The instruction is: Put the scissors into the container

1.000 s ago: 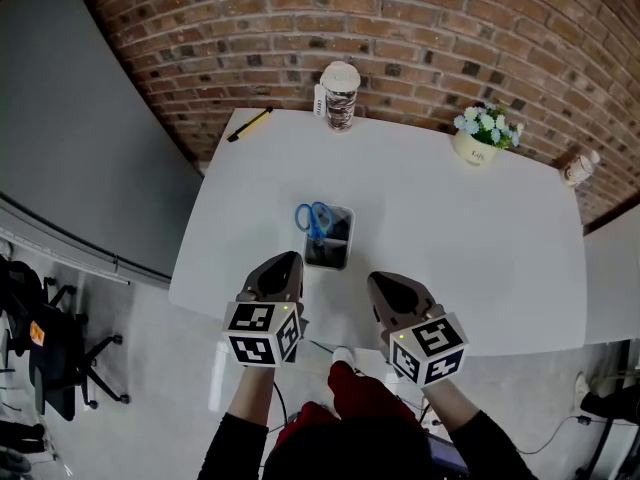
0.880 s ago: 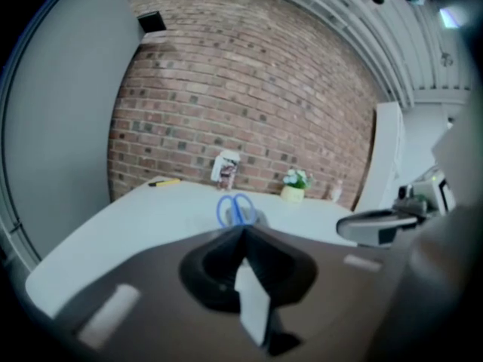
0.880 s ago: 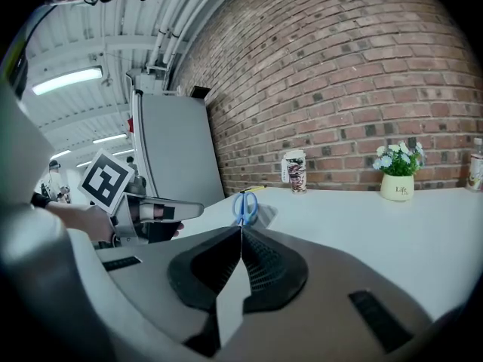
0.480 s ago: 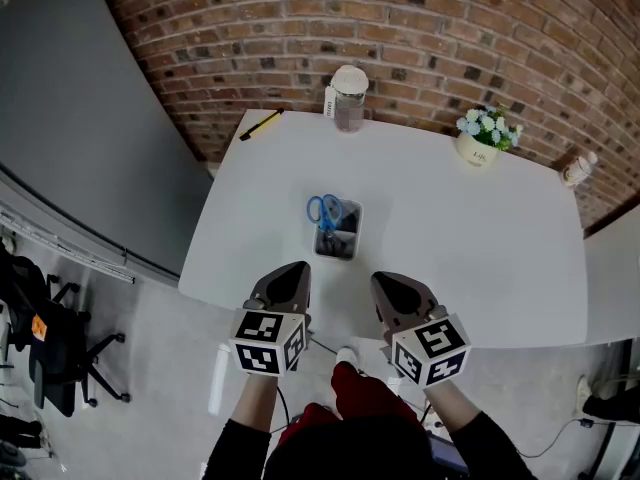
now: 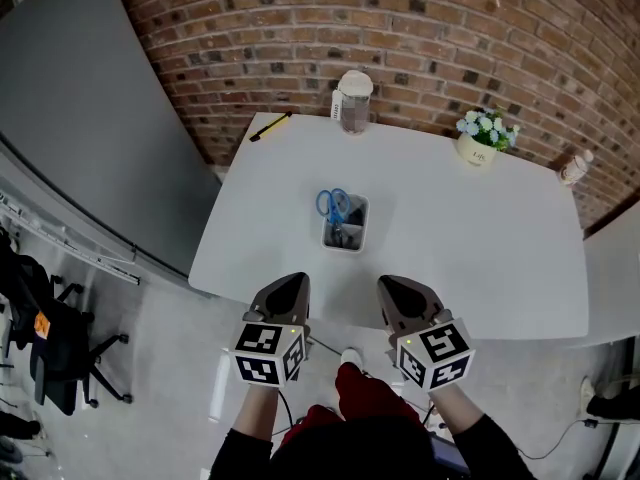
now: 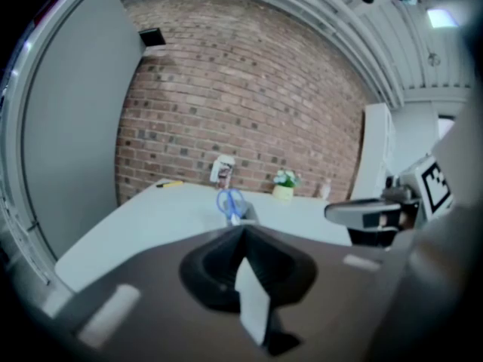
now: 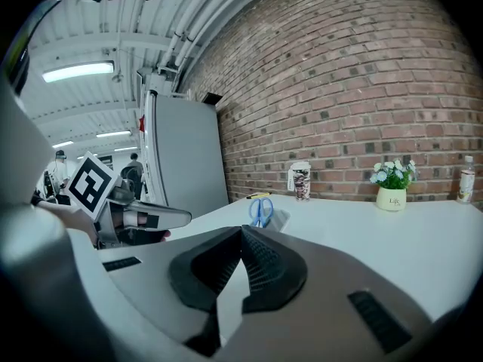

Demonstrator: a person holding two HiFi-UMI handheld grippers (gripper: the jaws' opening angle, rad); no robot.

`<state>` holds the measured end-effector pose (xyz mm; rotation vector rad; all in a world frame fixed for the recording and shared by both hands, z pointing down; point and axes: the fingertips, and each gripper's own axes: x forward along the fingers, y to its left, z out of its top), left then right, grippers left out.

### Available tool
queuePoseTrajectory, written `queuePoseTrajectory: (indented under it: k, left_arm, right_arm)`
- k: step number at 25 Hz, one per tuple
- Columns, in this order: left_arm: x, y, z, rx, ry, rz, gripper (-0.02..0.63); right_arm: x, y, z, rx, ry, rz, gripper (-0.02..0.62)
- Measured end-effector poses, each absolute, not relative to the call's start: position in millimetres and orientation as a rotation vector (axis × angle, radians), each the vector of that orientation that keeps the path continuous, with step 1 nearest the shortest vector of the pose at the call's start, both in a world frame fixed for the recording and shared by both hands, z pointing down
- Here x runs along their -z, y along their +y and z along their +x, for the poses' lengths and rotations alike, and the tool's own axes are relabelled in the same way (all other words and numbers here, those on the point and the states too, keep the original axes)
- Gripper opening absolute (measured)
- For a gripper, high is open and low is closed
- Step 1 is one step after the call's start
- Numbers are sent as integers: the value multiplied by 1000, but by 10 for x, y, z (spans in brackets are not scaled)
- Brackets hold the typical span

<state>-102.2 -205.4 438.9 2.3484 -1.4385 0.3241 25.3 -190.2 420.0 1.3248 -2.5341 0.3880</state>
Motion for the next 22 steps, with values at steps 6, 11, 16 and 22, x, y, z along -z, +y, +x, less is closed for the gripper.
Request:
queuePoseTrajectory:
  k: [6,11,16,22]
  left_arm:
    - [-4338,-1871,-1107,-312,-1447,2353,3]
    - [-4313,-1736,-1155,-305,-1453,2359,3]
    - [-4303,-1598,-1224,-299,-1458,2359,3]
    - [-4298,-1420,-1268,-297,-1463,2352,3]
  right_arm:
    - [-4146,-1725,210,-367,-2539,1334,8]
    - [-4161,-1582,209,-363,-2534,1338,8]
    - [-4176,-1452,218,-360,-2523,1353,8]
    - [-4196,-1278,235,-368,-2512,1360,8]
